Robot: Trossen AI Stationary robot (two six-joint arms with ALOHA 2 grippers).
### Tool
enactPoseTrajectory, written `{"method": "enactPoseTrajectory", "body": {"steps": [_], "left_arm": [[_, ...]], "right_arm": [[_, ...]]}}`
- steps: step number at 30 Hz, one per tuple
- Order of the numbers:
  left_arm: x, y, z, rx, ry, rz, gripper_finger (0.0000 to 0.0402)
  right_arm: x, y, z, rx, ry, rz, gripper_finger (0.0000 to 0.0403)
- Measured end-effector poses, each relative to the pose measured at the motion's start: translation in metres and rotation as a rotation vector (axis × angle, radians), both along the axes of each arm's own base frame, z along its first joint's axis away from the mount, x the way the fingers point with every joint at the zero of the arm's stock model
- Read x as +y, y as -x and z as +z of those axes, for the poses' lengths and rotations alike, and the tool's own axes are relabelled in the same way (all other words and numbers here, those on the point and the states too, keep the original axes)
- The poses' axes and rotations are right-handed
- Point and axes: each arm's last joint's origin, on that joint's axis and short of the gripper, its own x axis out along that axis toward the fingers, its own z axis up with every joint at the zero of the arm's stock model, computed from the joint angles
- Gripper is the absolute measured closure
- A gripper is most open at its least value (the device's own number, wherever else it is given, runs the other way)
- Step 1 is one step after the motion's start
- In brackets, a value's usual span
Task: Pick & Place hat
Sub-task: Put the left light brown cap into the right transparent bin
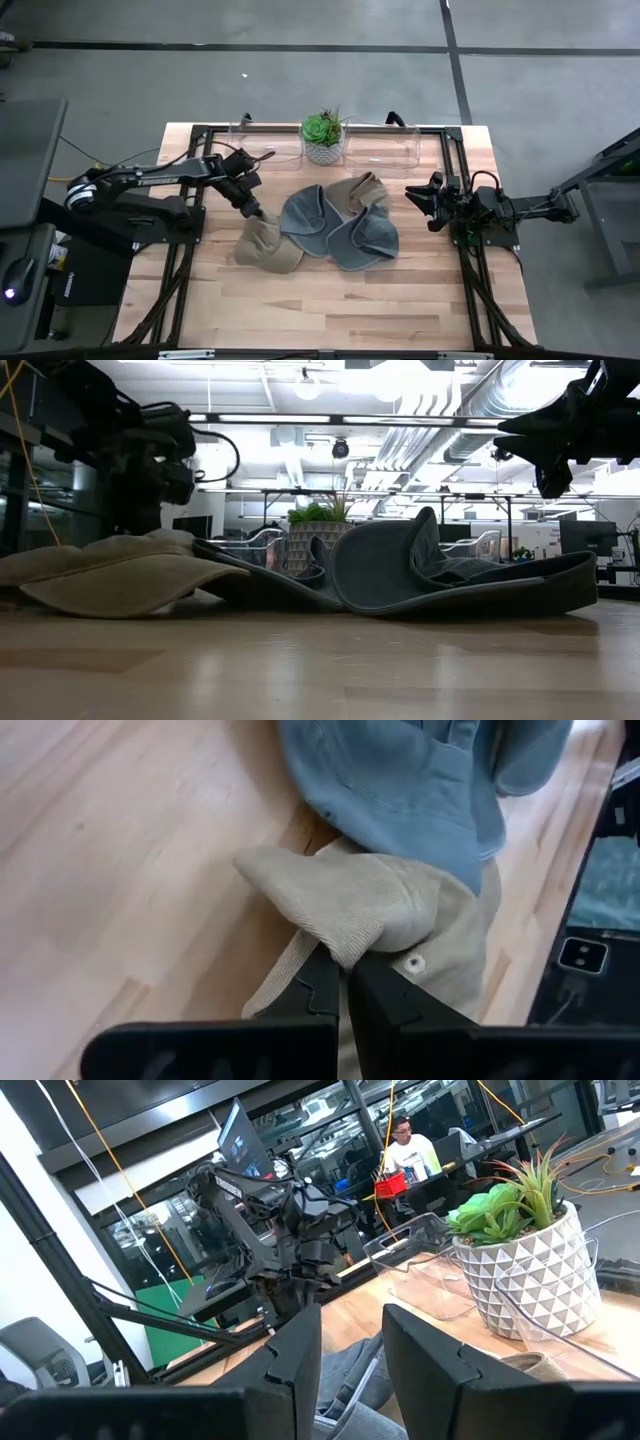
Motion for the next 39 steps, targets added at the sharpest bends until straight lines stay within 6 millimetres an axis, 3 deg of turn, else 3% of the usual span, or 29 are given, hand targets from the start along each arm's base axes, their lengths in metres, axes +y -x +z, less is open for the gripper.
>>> {"method": "enactPoseTrajectory", "body": {"steps": [19, 26, 33, 39], "left_arm": [[-0.018, 0.034, 0.044, -0.113, 0.173, 0.304, 0.0401], [-0.023, 0.046, 0.045, -0.046, 0.255, 0.409, 0.0401], [-0.026, 0.060, 0.039, 0.103, 0.226, 0.598, 0.0401], [-0.025, 0.063, 0.038, 0.126, 0.233, 0.719, 0.0401]], "right_arm": [[0.000, 0.000, 0.000, 0.000, 0.000, 0.000, 0.0298], [0.000, 0.000, 0.000, 0.000, 0.000, 0.000, 0.0298], [0.000, 0.000, 0.000, 0.000, 0.000, 0.000, 0.0298], [0.000, 0.000, 0.000, -0.001, 0.000, 0.000, 0.0298]]}}
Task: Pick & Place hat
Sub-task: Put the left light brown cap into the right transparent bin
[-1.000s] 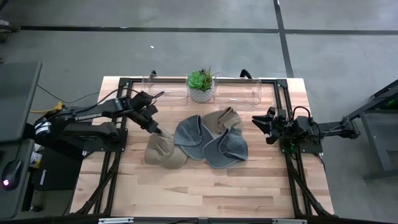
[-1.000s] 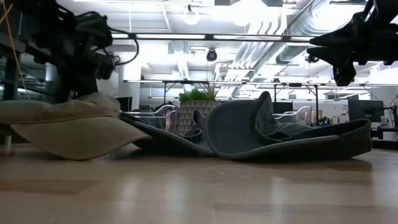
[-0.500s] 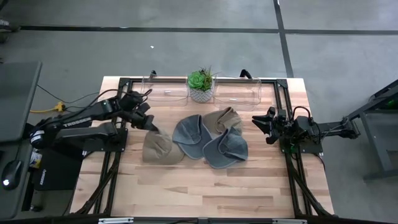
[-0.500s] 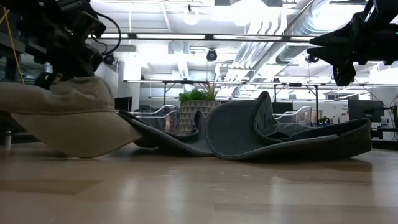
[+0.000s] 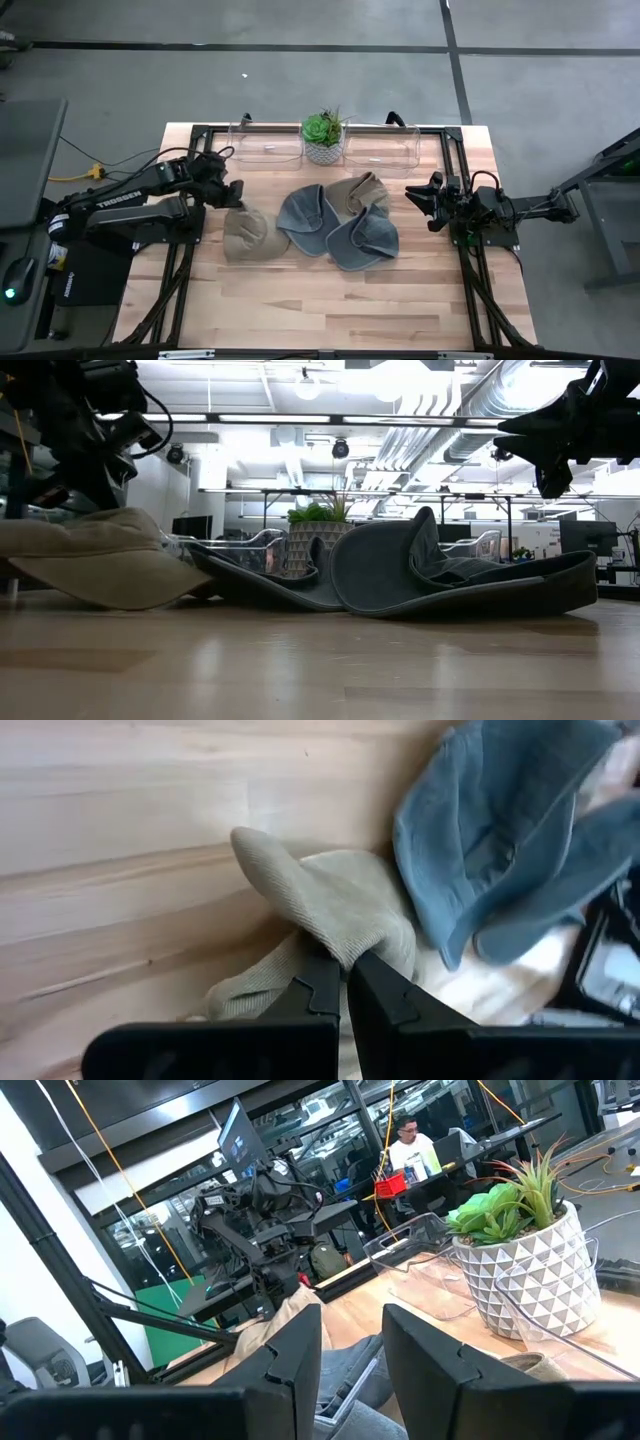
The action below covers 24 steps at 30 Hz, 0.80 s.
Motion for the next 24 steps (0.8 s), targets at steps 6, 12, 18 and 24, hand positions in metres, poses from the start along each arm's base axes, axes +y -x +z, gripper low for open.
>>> {"method": "enactPoseTrajectory", "body": {"steps": [6, 12, 18, 24], "left_arm": [[0.000, -0.002, 0.001, -0.024, 0.025, 0.018, 0.0401], [0.001, -0.005, 0.017, -0.102, 0.012, -0.005, 0.0401], [0.002, -0.006, 0.060, -0.220, -0.065, -0.026, 0.0401], [-0.001, -0.003, 0.083, -0.263, -0.072, -0.049, 0.0401]], "right_arm": [[0.000, 0.000, 0.000, 0.000, 0.000, 0.000, 0.0298], [0.000, 0.000, 0.000, 0.001, 0.000, 0.000, 0.0298], [0.000, 0.000, 0.000, 0.000, 0.000, 0.000, 0.0298], [0.000, 0.000, 0.000, 0.001, 0.000, 0.000, 0.0298]]}}
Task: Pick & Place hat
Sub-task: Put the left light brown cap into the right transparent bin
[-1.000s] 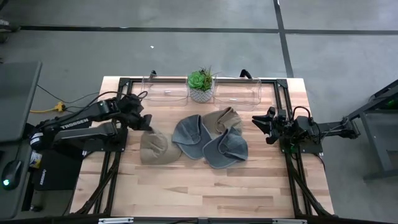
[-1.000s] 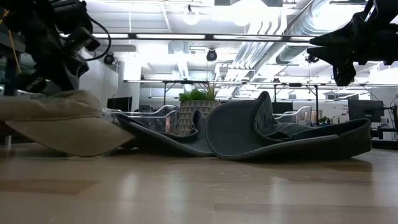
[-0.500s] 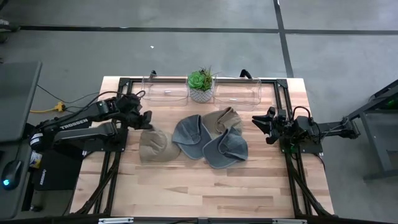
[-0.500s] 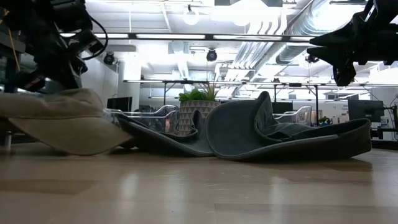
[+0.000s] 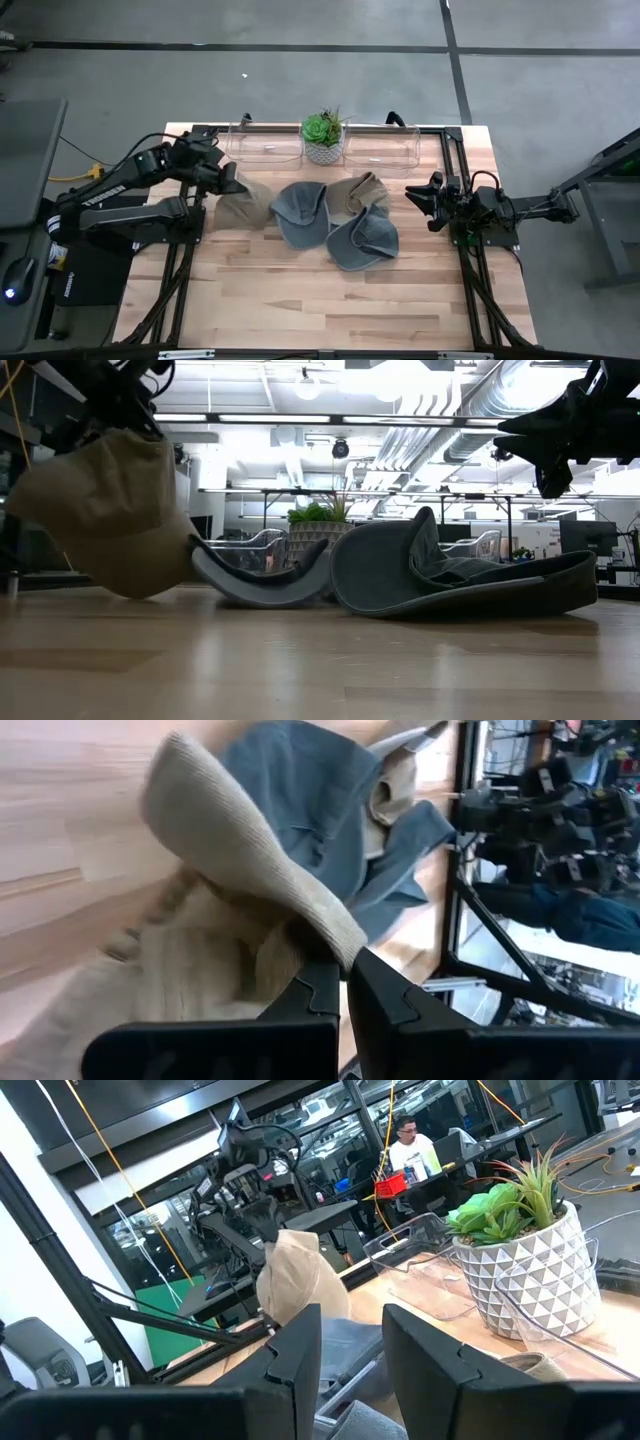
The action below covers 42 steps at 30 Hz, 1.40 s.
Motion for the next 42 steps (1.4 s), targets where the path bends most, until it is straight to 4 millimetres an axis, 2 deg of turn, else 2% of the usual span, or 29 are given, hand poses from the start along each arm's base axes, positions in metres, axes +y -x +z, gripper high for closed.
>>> {"method": "enactPoseTrajectory", "body": {"steps": [10, 20, 32, 34, 38, 42], "left_arm": [[-0.0044, 0.0024, 0.0003, 0.000, 0.074, -0.084, 0.0401], [-0.0020, -0.0020, 0.0063, -0.069, 0.099, -0.037, 0.0401], [-0.0008, -0.0019, 0.0059, -0.056, 0.101, 0.016, 0.0401], [-0.0007, -0.0019, 0.0059, -0.056, 0.100, 0.018, 0.0401], [-0.0005, -0.0018, 0.0058, -0.054, 0.096, 0.024, 0.0401], [0.0001, -0.0018, 0.0058, -0.050, 0.086, 0.043, 0.0401]], "right_arm": [[0.0000, 0.0000, 0.0000, 0.000, 0.000, 0.000, 0.0298], [0.0000, 0.0000, 0.0000, 0.007, 0.023, -0.003, 0.0298], [-0.0015, 0.0005, 0.0005, 0.002, 0.016, -0.055, 0.0298], [-0.0011, 0.0004, 0.0007, -0.008, -0.009, -0.040, 0.0298], [-0.0009, 0.0004, 0.0006, -0.057, -0.179, -0.007, 0.0298], [0.0000, -0.0018, -0.0026, -0.025, -0.200, 0.008, 0.0298]]}}
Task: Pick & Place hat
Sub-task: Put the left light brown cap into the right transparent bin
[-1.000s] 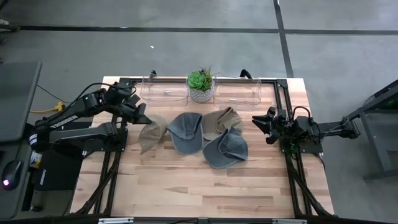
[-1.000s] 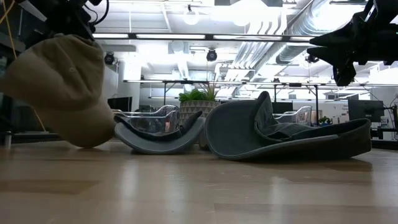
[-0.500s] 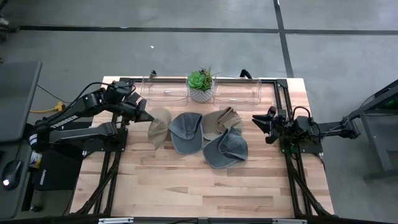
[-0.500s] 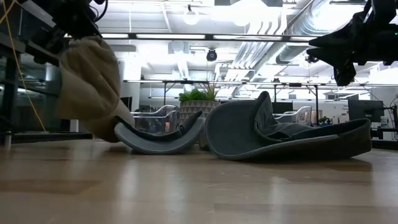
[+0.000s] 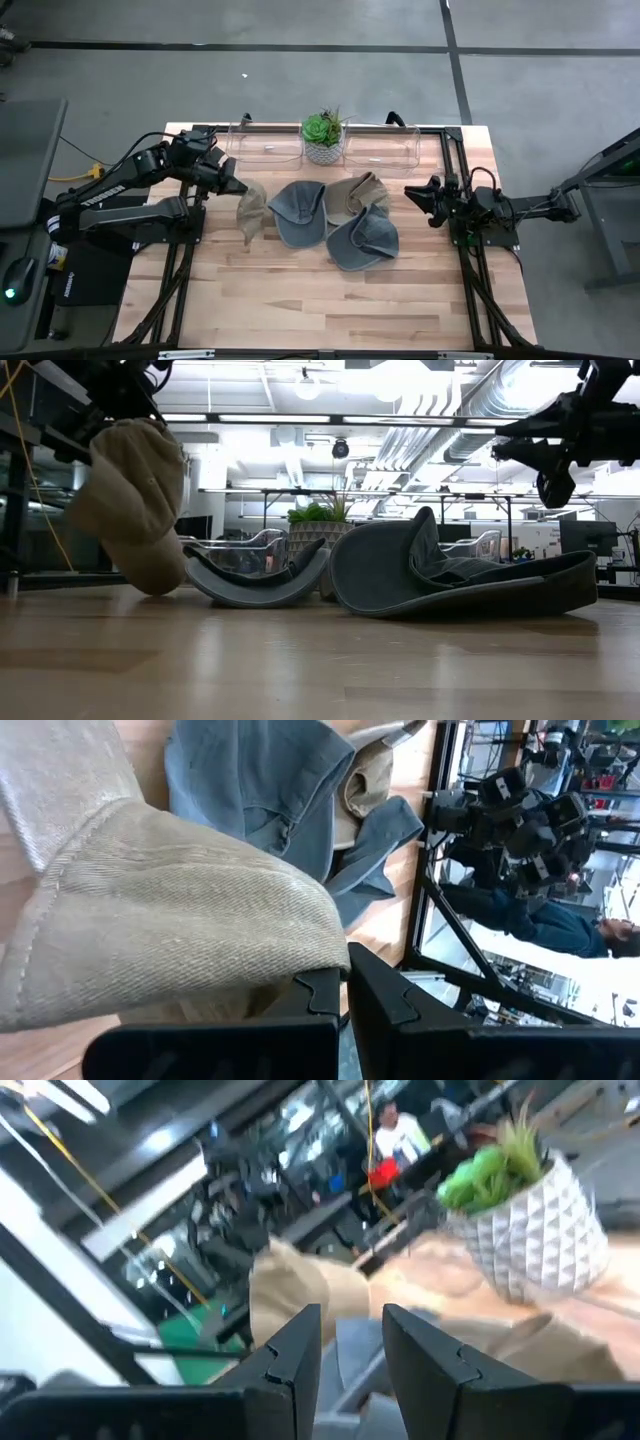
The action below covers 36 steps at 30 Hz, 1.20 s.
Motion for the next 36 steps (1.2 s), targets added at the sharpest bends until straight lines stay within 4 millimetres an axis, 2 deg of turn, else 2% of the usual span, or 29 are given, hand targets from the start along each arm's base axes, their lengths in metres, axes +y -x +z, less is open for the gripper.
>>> {"method": "enactPoseTrajectory", "body": {"steps": [7, 12, 15, 18, 24, 32, 36], "left_arm": [[0.003, -0.004, 0.006, -0.064, -0.028, 0.031, 0.0401], [0.003, -0.005, 0.008, -0.080, -0.037, 0.042, 0.0401], [0.004, -0.004, 0.007, -0.075, -0.035, 0.064, 0.0401], [0.004, -0.004, 0.007, -0.074, -0.039, 0.070, 0.0401], [0.004, -0.005, 0.008, -0.085, -0.043, 0.075, 0.0401], [0.007, -0.007, 0.013, -0.121, -0.081, 0.120, 0.0401], [0.009, -0.008, 0.015, -0.141, -0.104, 0.181, 0.0401]], "right_arm": [[0.003, -0.011, 0.001, 0.062, 0.030, 0.015, 0.0298], [0.008, -0.028, 0.014, 0.175, 0.075, 0.005, 0.0298], [0.011, -0.045, 0.031, 0.249, 0.149, -0.011, 0.0298], [0.017, -0.069, 0.050, 0.320, 0.265, -0.001, 0.0298], [0.025, -0.125, 0.081, 0.377, 0.295, 0.010, 0.0298], [0.036, -0.200, 0.092, 0.478, 0.426, -0.008, 0.0297], [0.041, -0.235, 0.101, 0.511, 0.487, -0.050, 0.0280]]}}
